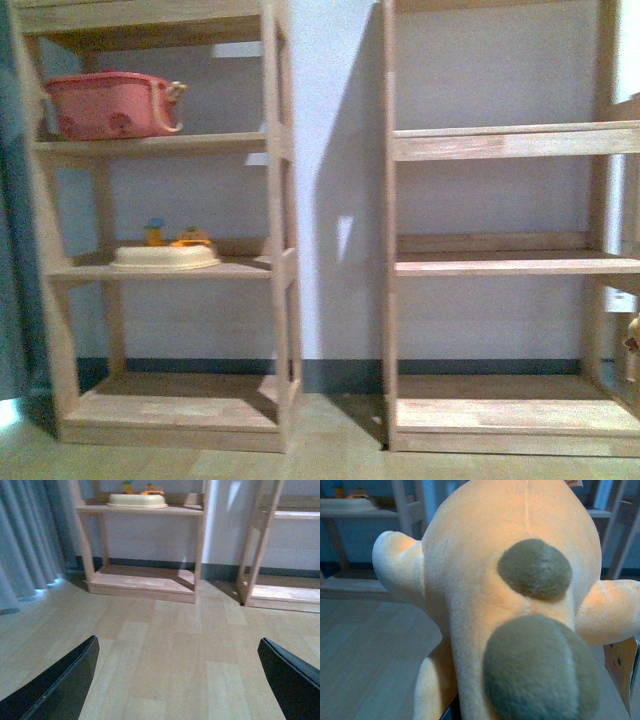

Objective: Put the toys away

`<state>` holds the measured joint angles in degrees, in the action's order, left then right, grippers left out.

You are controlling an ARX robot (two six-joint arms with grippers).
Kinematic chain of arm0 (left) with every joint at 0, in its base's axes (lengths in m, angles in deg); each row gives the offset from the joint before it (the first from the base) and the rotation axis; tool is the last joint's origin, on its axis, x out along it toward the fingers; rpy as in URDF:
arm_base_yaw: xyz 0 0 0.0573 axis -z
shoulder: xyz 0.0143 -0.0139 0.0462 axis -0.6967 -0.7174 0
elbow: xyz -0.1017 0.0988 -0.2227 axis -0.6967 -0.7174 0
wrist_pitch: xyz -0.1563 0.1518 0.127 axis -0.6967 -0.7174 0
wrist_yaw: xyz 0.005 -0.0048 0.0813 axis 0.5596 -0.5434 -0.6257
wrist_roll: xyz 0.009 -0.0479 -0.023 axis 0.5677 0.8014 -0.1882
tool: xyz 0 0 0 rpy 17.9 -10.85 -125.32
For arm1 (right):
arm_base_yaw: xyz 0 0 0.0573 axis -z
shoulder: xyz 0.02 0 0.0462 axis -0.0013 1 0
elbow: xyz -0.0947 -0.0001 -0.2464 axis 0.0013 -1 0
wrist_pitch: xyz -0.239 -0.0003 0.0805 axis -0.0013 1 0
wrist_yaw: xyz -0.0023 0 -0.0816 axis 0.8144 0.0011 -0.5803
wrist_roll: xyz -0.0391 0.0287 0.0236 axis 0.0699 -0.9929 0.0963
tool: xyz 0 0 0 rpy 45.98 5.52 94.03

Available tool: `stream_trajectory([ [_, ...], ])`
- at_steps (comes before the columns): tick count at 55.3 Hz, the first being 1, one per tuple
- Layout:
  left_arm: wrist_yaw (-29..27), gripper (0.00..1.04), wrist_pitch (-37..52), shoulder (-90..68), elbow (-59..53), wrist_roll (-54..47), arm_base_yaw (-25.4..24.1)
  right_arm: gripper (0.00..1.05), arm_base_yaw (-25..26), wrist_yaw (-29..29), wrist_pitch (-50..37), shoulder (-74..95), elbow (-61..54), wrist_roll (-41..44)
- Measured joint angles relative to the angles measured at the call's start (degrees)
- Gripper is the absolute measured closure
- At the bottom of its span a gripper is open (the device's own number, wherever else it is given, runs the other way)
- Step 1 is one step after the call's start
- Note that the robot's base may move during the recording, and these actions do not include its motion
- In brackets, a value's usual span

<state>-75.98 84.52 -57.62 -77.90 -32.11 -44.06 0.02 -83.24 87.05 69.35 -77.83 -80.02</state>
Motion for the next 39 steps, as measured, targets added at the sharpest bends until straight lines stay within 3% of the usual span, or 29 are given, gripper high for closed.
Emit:
stream_trajectory([
  [39, 0.0, 0.06, 0.0, 0.0, 0.0, 0.0, 0.0, 0.98, 0.1, 0.2, 0.0, -0.1, 0.0, 0.0],
])
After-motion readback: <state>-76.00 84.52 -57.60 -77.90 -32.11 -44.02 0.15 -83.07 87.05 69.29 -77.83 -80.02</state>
